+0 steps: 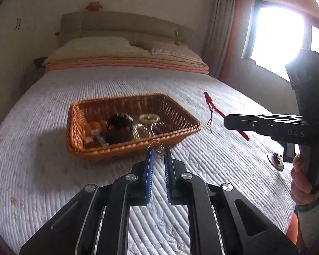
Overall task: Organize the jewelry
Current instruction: 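Carry earring and red lanyard into the basket and open both grippers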
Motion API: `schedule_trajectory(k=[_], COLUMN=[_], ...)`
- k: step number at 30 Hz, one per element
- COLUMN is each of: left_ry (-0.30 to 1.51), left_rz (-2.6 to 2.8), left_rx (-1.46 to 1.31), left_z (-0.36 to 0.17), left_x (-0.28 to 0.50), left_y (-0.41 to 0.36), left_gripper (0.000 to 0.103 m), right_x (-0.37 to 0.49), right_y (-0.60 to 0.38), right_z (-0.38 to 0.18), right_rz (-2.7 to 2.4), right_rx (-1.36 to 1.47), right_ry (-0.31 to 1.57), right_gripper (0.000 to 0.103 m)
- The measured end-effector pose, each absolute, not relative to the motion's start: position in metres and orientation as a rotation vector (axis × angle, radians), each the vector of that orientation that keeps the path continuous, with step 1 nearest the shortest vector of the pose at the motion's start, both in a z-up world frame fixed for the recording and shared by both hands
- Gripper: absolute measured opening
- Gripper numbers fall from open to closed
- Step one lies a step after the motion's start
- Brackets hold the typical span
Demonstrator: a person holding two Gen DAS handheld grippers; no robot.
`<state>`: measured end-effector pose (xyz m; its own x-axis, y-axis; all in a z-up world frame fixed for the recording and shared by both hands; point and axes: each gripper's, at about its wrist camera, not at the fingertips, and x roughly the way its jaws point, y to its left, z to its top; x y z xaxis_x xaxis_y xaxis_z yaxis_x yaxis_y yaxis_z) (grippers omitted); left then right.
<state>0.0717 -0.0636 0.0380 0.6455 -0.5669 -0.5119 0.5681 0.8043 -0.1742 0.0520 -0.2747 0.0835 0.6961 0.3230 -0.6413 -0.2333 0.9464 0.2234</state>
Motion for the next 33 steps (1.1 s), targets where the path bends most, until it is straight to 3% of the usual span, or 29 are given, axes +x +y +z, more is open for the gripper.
schedule_trajectory(k=[7,16,24,25,26,27,31,33], left_ry=[0.565,0.709,0.747,0.743,0.737,0.725,0.689,0.661], left_rz=[-0.619,-0.557,-0.523,-0.52,-0.517,-0.513,-0.535,-0.539], left_rx=[0.018,-0.02,0.016,0.02,0.026,0.027,-0.016,-0.044], left_z=[0.061,0.021,0.001,0.001,0.002,0.004,0.019,0.03], left_x=[0.132,0.209,0.214,0.213,0.21,0.207,0.192,0.181], left_y=[-0.074,-0.082,-0.087,-0.087,-0.087,-0.085,-0.075,-0.066], left_gripper=[0.009,0.009,0.009,0.012,0.025,0.03,0.047,0.054], right_x=[0.114,0.212,0.225,0.226,0.225,0.223,0.217,0.209], right_y=[-0.272,-0.271,-0.267,-0.267,-0.267,-0.267,-0.269,-0.272], right_z=[0.093,0.041,0.014,0.012,0.01,0.01,0.014,0.02], right_rz=[0.269,0.24,0.221,0.221,0.222,0.225,0.235,0.239], right_rx=[0.131,0.181,0.181,0.184,0.186,0.19,0.213,0.221], right_ry=[0.721,0.866,0.938,0.942,0.943,0.942,0.941,0.926], right_gripper=[0.007,0.007,0.007,0.007,0.007,0.008,0.012,0.028])
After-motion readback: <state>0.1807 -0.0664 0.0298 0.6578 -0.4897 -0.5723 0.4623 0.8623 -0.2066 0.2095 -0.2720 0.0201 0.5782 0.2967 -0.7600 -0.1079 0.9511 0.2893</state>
